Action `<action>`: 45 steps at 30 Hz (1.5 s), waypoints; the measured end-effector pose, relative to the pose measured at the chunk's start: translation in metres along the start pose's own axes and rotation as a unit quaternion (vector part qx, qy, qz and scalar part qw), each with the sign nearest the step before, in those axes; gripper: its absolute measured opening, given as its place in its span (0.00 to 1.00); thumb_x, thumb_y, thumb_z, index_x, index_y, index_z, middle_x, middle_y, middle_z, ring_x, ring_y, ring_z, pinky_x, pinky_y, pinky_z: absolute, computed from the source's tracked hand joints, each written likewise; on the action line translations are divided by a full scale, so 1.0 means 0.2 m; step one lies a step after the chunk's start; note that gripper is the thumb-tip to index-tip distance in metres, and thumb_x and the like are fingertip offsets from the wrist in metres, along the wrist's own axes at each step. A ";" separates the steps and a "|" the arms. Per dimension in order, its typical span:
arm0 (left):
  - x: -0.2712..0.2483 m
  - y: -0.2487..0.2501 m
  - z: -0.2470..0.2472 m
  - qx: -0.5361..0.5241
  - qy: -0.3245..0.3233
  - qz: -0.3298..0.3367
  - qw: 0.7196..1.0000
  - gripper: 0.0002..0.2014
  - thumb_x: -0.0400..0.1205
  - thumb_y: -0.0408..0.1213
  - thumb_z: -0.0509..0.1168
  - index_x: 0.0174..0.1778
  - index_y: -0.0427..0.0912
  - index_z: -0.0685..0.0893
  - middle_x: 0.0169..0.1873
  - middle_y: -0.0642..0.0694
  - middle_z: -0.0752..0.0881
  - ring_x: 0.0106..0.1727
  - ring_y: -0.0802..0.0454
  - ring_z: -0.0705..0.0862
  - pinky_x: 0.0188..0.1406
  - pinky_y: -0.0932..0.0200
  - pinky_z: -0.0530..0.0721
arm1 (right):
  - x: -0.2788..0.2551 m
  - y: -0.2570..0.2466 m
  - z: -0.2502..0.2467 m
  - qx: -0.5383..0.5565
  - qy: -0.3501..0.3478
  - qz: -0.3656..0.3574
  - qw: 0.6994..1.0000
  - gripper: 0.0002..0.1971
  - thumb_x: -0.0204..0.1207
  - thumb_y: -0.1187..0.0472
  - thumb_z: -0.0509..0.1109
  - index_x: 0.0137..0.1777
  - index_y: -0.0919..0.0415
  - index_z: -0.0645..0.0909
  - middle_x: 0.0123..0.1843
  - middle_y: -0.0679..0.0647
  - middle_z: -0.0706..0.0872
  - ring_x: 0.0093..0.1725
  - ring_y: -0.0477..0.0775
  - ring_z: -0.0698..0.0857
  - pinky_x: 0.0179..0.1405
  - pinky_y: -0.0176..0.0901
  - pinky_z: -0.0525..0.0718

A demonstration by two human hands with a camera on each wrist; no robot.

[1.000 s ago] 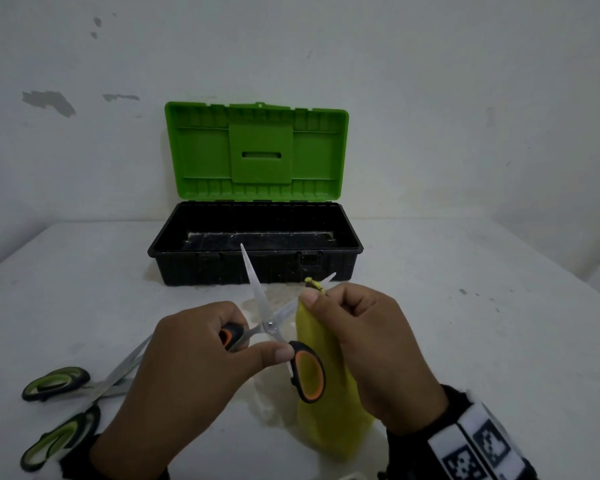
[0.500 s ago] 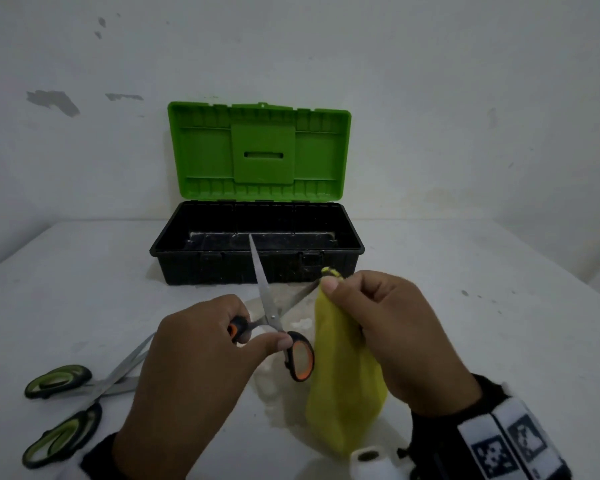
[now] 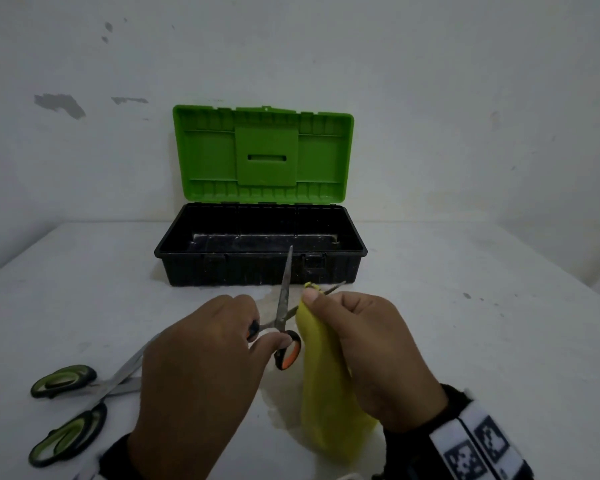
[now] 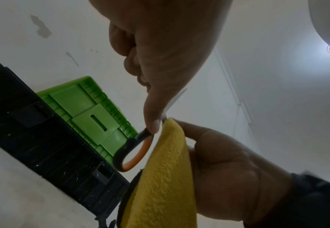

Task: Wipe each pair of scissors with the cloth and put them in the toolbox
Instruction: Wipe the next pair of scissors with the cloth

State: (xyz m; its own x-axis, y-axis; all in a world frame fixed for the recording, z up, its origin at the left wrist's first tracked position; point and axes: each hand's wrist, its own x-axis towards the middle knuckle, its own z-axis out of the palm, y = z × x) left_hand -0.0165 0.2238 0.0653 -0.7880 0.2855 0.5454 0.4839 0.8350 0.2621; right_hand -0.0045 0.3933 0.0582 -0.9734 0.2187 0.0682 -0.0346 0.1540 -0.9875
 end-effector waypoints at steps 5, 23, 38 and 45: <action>-0.02 -0.03 0.02 -0.022 0.035 0.026 0.999 0.22 0.67 0.57 0.77 0.25 0.46 0.76 0.19 0.54 0.70 0.19 0.56 0.65 0.19 0.67 0.63 | -0.01 -0.03 -0.02 -0.017 -0.003 -0.019 1.000 0.23 0.77 0.44 0.73 0.33 0.65 0.86 0.27 0.50 0.85 0.29 0.49 0.83 0.34 0.41 0.84; -0.01 -0.01 -0.01 -0.041 0.009 0.025 0.999 0.21 0.66 0.57 0.75 0.25 0.47 0.74 0.19 0.55 0.68 0.18 0.56 0.66 0.17 0.65 0.65 | 0.00 0.00 -0.03 -0.022 0.027 -0.056 0.998 0.22 0.77 0.46 0.74 0.32 0.65 0.85 0.26 0.50 0.81 0.27 0.44 0.79 0.28 0.30 0.79; 0.02 -0.03 -0.04 -0.271 -0.069 -0.192 0.941 0.29 0.51 0.68 0.74 0.25 0.43 0.80 0.17 0.52 0.72 0.19 0.58 0.68 0.21 0.64 0.67 | 0.05 -0.01 -0.24 -0.017 0.045 -0.146 0.988 0.18 0.71 0.45 0.73 0.32 0.60 0.83 0.29 0.56 0.83 0.30 0.48 0.80 0.29 0.35 0.79; 0.03 -0.01 -0.02 -0.442 -0.171 -0.242 0.847 0.29 0.50 0.56 0.81 0.29 0.36 0.78 0.20 0.49 0.64 0.20 0.55 0.61 0.19 0.64 0.63 | 0.02 0.01 -0.14 -0.046 -0.108 -0.207 0.971 0.09 0.74 0.52 0.79 0.33 0.49 0.88 0.31 0.52 0.88 0.32 0.51 0.84 0.35 0.38 0.82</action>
State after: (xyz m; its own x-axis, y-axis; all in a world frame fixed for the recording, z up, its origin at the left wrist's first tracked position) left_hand -0.0214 0.2212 0.0714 -0.9666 0.2555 -0.0188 0.0492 0.2570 0.9652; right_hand -0.0027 0.4225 0.0599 -0.9060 -0.0860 0.4145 -0.4216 0.2729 -0.8648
